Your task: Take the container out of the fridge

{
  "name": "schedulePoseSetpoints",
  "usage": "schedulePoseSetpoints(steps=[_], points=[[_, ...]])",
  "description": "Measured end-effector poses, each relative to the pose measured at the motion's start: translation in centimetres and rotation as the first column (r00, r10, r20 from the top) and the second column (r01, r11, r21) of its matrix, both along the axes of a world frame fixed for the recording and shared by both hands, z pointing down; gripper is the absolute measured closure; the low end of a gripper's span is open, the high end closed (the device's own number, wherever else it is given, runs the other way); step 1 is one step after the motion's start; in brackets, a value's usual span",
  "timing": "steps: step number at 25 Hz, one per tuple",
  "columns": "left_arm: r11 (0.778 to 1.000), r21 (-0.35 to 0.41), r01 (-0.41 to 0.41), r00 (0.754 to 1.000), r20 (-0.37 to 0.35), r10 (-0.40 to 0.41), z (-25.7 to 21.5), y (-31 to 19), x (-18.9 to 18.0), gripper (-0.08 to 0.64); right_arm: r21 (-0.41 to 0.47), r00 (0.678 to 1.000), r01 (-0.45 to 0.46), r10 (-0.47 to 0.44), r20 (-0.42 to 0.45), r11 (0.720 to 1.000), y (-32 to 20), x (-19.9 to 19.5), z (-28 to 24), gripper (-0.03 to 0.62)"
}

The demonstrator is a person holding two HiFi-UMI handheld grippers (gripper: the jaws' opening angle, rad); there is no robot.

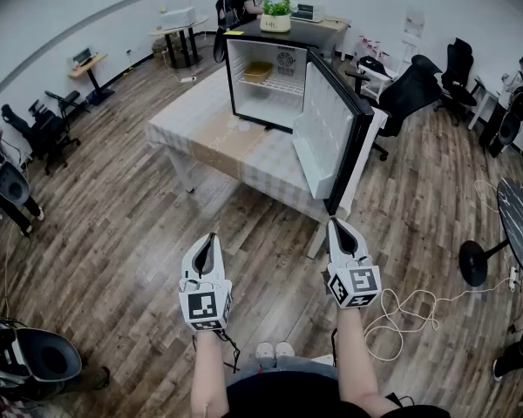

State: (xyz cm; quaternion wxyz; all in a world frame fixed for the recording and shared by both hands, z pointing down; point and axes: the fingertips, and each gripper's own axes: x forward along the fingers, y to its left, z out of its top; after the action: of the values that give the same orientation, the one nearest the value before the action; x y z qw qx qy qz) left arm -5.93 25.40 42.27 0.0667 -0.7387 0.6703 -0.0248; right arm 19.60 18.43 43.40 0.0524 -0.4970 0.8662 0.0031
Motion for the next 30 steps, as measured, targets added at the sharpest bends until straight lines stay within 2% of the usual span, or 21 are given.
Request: schedulePoseSetpoints(steps=[14,26,28,30], points=[[1.000,-0.009,0.009,1.000,-0.003,-0.009,0.6,-0.8,-0.6,0.555,0.000,1.000,0.019,-0.019,0.002,1.000,-1.0,-1.1,0.5,0.586],[1.000,-0.010,-0.021,1.000,-0.021,0.021,0.9,-2.4,-1.0,0.554,0.002,0.999,0.050,-0.050,-0.001,0.999,-1.7,-2.6,0.7,0.584],[0.999,-0.009,-0.036,0.999,-0.029,0.035,1.0,-2.7,-1.3,0.489,0.002,0.999,0.050,-0.050,-0.004,0.999,-1.9,-3.2,0.8,0.584],[0.999,-0.006,-0.042,0.999,-0.031,0.042,1.1,-2.9,-1.8,0.478,0.003,0.999,0.053,-0.053,-0.012,0.999,-2.0,-3.8,1.0,0.584]])
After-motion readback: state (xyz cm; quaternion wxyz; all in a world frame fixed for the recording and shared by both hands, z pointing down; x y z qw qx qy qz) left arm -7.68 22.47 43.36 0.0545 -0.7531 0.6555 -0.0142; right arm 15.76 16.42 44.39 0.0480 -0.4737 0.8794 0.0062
